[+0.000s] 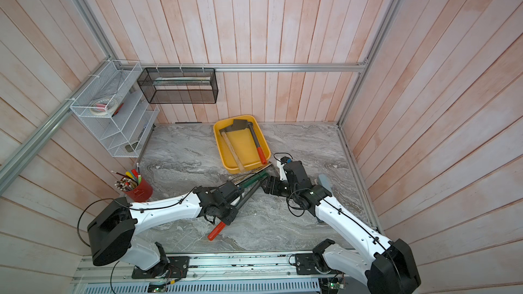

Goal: Put the small hoe into the storage box
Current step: Pick up the hoe from the center of the board.

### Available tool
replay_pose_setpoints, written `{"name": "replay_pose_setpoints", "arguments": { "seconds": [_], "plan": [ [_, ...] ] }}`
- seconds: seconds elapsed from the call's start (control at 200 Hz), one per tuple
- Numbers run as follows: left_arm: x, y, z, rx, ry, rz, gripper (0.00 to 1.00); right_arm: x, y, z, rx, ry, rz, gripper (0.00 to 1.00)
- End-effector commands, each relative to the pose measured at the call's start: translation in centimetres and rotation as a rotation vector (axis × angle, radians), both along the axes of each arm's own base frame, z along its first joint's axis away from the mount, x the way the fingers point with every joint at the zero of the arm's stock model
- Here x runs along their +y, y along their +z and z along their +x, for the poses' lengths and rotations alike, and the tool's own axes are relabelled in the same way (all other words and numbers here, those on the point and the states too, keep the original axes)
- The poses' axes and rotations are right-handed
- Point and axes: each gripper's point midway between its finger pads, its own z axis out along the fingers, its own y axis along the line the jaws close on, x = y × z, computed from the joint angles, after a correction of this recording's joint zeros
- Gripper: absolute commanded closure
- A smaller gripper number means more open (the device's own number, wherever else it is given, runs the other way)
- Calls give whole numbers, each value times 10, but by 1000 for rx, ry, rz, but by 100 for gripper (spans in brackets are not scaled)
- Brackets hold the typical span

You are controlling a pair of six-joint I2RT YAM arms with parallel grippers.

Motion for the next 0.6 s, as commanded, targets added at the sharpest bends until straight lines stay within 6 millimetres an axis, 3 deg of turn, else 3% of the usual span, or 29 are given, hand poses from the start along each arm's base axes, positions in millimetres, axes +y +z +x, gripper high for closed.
{"name": "replay_pose_setpoints", "arguments": {
  "seconds": [0.0,0.595],
  "plan": [
    [-16,25,19,-65,57,-85,100,10,0,-9,30,-17,59,25],
    [-27,27,16,-31,48,-121,100,41,-35,-38,162,-103,173,38]
  ]
}}
